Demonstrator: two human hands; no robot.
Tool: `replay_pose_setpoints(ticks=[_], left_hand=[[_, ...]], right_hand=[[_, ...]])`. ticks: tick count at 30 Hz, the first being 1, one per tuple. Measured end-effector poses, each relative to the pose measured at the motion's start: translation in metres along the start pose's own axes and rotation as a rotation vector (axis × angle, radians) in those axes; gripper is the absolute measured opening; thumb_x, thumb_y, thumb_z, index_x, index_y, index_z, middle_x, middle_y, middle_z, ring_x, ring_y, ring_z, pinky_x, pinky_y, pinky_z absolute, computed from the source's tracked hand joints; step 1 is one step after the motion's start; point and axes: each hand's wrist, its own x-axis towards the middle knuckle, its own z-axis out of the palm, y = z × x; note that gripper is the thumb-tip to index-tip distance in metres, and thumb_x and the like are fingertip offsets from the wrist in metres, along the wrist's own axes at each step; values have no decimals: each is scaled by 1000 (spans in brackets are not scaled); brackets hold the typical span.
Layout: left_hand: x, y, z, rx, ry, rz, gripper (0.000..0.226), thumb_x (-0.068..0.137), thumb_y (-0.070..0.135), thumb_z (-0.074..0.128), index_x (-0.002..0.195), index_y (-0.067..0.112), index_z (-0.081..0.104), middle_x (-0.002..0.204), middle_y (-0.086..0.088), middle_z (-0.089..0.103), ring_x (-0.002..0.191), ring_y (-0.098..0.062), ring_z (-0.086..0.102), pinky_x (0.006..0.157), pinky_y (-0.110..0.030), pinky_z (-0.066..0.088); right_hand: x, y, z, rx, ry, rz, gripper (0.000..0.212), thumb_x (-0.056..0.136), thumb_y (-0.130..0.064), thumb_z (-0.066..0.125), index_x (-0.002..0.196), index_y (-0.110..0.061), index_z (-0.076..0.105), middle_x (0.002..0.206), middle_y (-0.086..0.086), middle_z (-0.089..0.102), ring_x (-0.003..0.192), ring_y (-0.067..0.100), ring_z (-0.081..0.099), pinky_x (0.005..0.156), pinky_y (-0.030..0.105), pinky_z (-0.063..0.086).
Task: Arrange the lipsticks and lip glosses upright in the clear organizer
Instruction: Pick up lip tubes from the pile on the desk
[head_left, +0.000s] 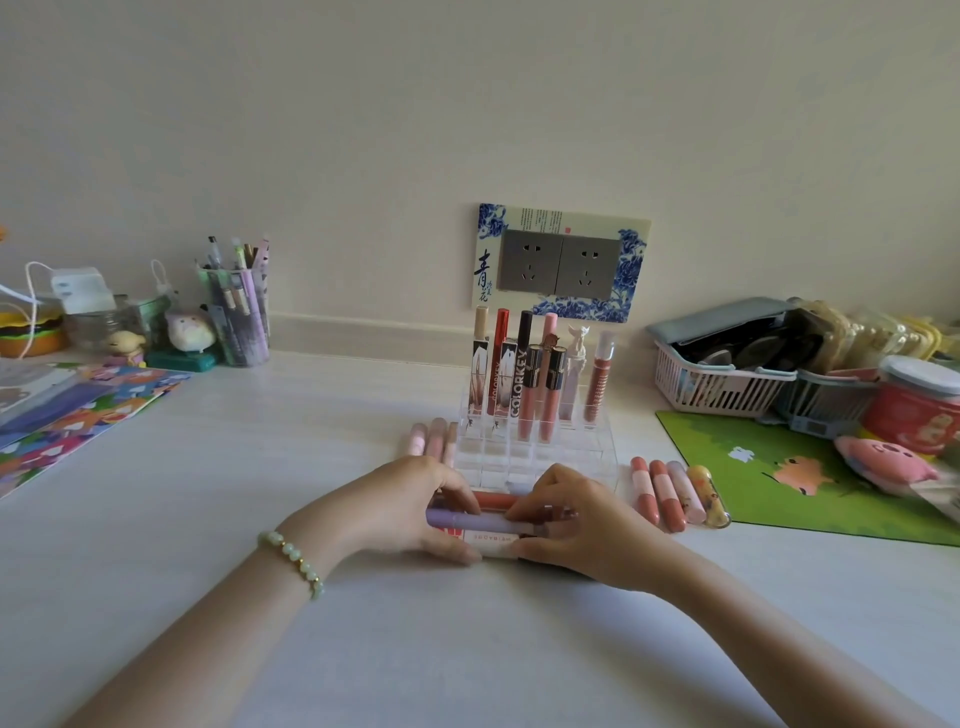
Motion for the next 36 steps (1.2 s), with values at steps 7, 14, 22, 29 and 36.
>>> replay_pose_setpoints(ticks=[7, 14, 22, 29, 36], left_hand=[[-3, 4, -3, -7, -5, -32, 39, 64, 41, 84, 97, 38, 63, 157, -16, -13, 143, -13, -21, 106, -25, 28], [-8, 10, -5, -31, -9, -30, 35, 66, 33, 84, 95, 37, 65, 158, -13, -9, 143, -6, -15, 97, -17, 26], [-6, 7, -6, -130, 85, -11, 21, 69, 38, 81, 88, 38, 70, 135, -1, 44, 135, -14, 36, 97, -17, 37], [-2, 8, -6, -303, 257, 103, 14, 72, 34, 79, 81, 29, 71, 81, 5, 69, 65, -5, 55, 60, -20, 44], [1, 17, -5, -634, 444, 149, 8, 79, 20, 74, 85, 15, 72, 72, 6, 68, 59, -2, 58, 60, -22, 47]], right_hand=[[-1, 0, 2, -9, 29, -11, 35, 72, -51, 70, 103, -34, 66, 96, -10, 53, 85, 5, 54, 79, 19, 46], [-1, 2, 5, 18, 50, -24, 29, 73, -48, 71, 98, -35, 62, 96, -17, 50, 83, -2, 52, 73, 7, 40], [-1, 5, 8, 0, 73, -42, 33, 72, -52, 70, 98, -35, 60, 94, -20, 50, 84, -2, 52, 72, 7, 41], [-1, 6, 10, 16, 94, -39, 36, 72, -52, 70, 100, -32, 60, 94, -16, 52, 83, 2, 54, 74, 14, 46], [-2, 0, 4, 124, 162, 3, 21, 77, -43, 68, 93, -32, 60, 94, -13, 55, 82, 3, 51, 72, 11, 41]])
